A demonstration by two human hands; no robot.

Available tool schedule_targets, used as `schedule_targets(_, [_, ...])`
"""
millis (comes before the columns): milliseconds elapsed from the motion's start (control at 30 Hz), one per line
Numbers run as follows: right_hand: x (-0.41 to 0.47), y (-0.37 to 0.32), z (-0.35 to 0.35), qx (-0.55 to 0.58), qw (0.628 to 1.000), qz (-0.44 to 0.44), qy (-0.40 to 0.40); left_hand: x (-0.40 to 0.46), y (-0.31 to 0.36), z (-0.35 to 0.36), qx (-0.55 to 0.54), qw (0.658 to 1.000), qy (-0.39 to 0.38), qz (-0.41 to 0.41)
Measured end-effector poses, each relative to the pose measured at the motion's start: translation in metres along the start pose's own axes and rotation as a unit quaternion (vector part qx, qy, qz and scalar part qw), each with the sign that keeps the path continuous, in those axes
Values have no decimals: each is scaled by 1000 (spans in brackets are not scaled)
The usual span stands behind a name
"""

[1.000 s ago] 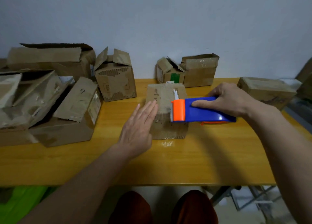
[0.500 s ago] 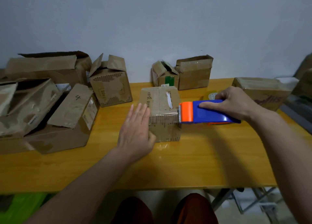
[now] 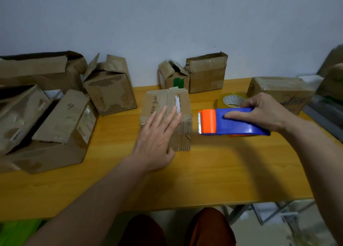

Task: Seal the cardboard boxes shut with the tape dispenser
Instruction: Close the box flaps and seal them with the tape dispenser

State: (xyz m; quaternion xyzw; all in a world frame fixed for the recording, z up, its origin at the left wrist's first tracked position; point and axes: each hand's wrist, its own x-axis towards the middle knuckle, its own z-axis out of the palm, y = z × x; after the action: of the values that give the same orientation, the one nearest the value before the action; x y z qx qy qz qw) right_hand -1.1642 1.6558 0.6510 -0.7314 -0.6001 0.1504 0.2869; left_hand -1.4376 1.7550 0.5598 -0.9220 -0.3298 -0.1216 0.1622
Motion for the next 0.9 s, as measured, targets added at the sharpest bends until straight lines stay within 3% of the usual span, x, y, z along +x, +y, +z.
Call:
schedule_targets(200, [-9,12,-17,-60,997,5,45,2,-1,-1,11,1000,-22,-17])
schedule_targets(533, [-11,1,-10,-202,978,27,-38,2,9,-1,18,999,-16,-40])
schedule_targets(667, [-7,-17,10,-331,943,11,26,2,11,-1,9,999,-15,-50])
schedule_targets(900, [10,-55,58,-387,914,36,115,10,22,-4,-9,995,-20,-98])
